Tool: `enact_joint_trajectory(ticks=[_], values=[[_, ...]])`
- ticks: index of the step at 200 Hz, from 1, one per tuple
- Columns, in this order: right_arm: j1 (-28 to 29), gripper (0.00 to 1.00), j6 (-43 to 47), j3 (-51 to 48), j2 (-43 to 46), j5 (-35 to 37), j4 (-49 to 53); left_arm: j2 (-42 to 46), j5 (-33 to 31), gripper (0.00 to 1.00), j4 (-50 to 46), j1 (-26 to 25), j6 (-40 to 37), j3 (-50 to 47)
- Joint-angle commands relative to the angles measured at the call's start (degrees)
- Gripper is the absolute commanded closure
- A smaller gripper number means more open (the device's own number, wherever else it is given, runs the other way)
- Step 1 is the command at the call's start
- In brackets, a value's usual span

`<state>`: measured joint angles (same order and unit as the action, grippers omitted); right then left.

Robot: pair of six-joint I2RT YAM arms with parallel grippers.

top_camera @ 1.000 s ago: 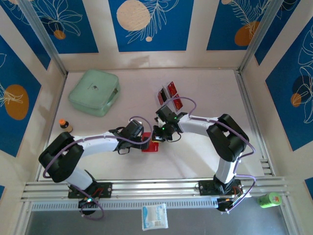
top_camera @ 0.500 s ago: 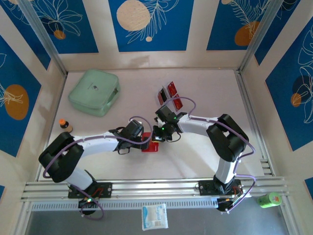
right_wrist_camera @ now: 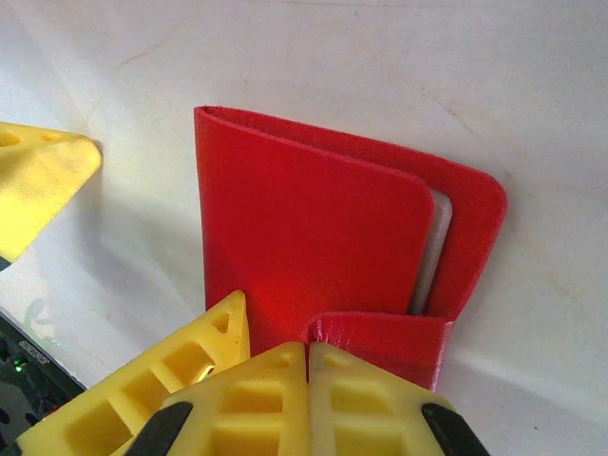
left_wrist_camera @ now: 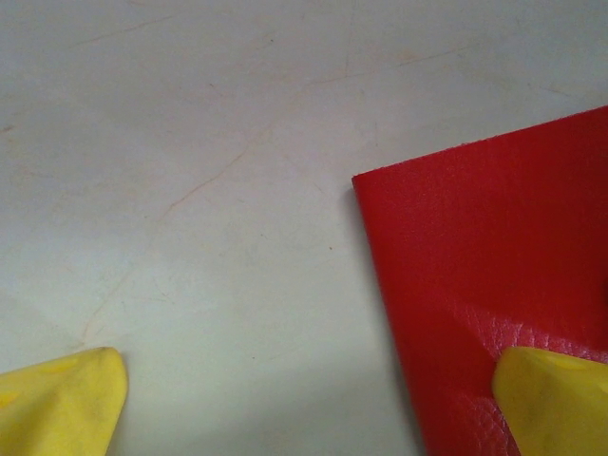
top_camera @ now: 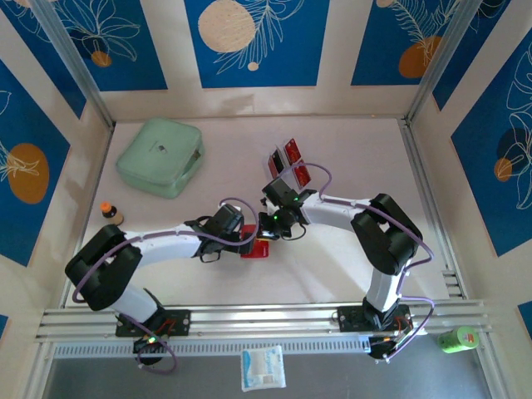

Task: Put the credit cards into the card holder
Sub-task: Close the button on the card holder.

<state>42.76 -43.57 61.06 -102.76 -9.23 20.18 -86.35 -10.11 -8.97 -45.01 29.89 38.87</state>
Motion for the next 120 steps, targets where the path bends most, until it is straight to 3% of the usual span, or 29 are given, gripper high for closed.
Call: enact_joint_trajectory(ticks=[1,120], values=[[0.8,1.00,-0.8,1.4,-1.9,-1.9,-0.4,-1.3,1.0,0.00,-2.0,0.3,0.3,-1.9],[-0.1,1.00,-1.7,-5.2,-4.3,0.1,-2.4,1.6,1.9,0.00,-3.3,0.6,1.7,0.2]])
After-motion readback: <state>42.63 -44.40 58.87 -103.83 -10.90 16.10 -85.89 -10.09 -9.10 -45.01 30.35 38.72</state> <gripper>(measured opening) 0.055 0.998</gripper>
